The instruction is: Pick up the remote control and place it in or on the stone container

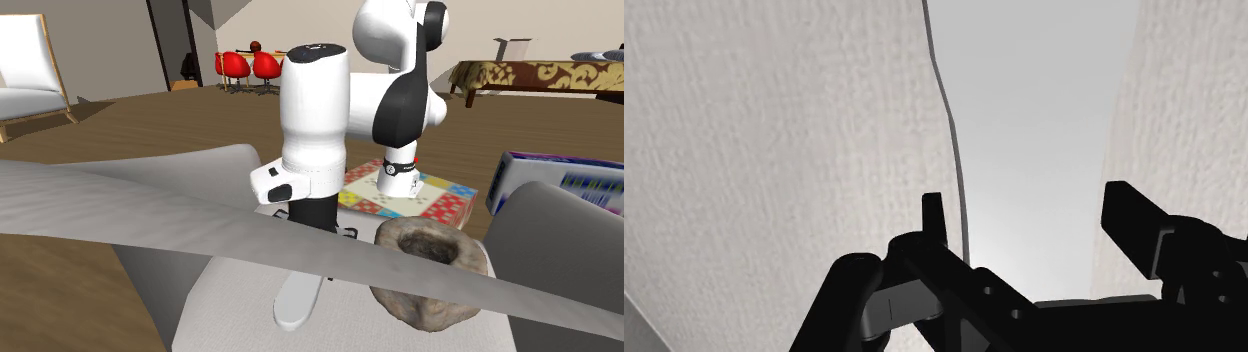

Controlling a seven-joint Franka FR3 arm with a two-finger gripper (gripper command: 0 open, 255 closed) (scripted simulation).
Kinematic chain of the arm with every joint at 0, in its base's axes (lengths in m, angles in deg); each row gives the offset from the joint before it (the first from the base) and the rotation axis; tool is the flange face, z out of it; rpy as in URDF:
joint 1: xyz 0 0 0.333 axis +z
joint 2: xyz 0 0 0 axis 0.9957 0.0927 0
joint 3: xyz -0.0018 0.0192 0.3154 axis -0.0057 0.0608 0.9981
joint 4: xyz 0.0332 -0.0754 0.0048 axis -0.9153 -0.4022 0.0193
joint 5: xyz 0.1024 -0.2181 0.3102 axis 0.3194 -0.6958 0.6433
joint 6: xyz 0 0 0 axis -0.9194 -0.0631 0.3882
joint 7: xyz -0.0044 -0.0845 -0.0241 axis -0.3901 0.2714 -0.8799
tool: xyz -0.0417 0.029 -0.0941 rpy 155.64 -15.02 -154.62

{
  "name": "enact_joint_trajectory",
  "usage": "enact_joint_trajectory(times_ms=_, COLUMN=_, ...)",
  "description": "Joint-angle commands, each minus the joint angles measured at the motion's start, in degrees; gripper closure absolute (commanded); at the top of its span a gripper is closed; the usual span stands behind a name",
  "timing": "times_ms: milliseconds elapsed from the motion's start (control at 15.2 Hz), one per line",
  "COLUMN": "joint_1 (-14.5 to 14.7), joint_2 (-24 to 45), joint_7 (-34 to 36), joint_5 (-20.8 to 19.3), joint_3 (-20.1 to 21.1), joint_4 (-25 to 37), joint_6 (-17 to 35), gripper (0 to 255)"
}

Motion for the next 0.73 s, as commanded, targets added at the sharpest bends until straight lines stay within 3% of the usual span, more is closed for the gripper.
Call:
enact_joint_trajectory(times_ms=0, joint_1=0.0, joint_2=0.0, joint_7=0.0, joint_5=0.0, joint_3=0.0, joint_4=0.0, joint_6=0.0, gripper=255)
enact_joint_trajectory(times_ms=660, joint_1=0.0, joint_2=-0.6, joint_7=-0.1, joint_5=0.1, joint_3=0.1, joint_4=0.6, joint_6=-1.2, gripper=255)
